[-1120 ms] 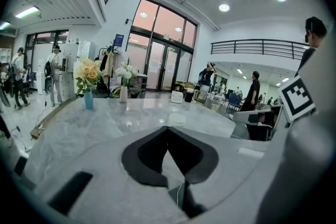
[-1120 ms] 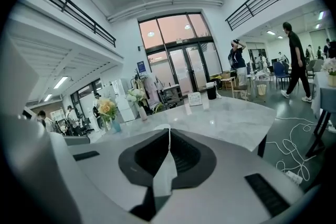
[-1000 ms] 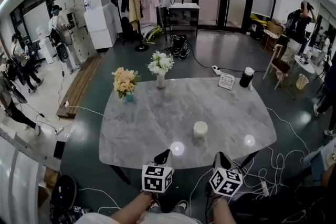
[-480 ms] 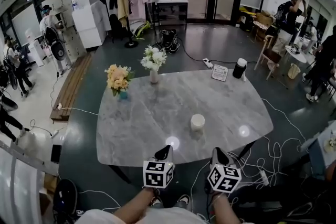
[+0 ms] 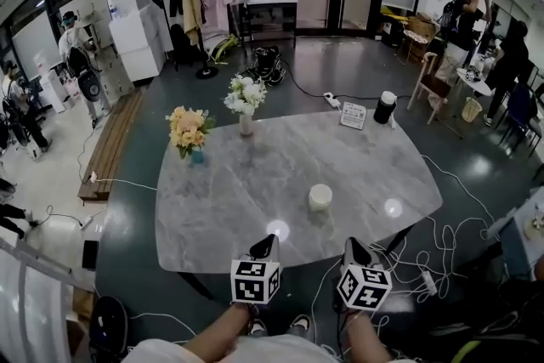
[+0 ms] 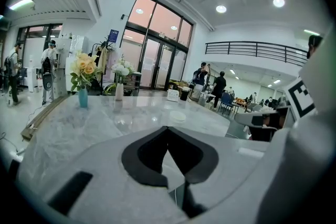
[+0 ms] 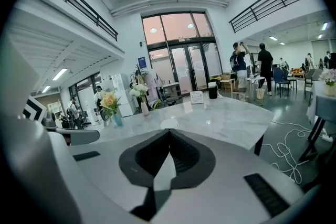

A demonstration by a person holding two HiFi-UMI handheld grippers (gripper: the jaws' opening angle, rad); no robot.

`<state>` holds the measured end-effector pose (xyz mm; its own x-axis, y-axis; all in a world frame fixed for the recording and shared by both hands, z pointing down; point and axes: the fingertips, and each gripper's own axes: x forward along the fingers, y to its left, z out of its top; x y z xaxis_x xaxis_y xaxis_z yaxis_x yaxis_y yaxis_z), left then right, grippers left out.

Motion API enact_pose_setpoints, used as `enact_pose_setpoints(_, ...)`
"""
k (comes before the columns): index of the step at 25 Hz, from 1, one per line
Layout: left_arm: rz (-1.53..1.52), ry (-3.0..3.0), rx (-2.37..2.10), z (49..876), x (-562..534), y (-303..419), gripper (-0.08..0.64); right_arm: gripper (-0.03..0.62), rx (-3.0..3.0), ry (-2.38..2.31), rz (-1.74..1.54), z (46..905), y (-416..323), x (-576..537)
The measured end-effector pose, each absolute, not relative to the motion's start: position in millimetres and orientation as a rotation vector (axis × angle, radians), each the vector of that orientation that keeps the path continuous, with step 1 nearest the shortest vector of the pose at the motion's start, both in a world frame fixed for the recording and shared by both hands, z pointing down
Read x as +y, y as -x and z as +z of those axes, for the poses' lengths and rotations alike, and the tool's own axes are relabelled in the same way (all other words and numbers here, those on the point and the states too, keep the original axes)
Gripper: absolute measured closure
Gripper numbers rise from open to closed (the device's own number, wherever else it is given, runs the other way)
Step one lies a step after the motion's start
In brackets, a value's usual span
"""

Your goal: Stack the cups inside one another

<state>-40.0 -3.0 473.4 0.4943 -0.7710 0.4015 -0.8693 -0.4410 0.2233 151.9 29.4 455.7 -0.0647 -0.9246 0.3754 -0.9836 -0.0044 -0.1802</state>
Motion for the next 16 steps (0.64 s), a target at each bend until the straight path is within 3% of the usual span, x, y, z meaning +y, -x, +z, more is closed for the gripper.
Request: enact_pose_setpoints(16, 0.330, -2.355, -1.314, 479.7, -3.0, 36.9, 0.565, 0.586, -2.061, -2.068, 0.591, 455.9, -153.0, 38.6)
